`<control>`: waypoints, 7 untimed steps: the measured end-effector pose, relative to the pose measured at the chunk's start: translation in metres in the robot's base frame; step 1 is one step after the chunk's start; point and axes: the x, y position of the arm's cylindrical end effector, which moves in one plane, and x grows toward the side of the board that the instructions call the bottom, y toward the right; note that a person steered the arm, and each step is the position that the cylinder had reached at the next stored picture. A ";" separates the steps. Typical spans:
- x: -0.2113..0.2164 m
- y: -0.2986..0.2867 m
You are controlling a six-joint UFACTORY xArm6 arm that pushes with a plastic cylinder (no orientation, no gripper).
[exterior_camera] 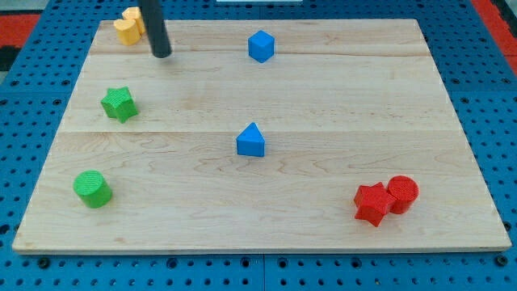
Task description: Slide the blue cube up and right
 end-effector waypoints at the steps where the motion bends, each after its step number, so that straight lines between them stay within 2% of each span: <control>1: 0.039 0.012; 2: 0.065 0.012; 3: 0.065 0.016; 4: 0.056 0.053; 6: 0.005 0.112; 7: -0.021 0.173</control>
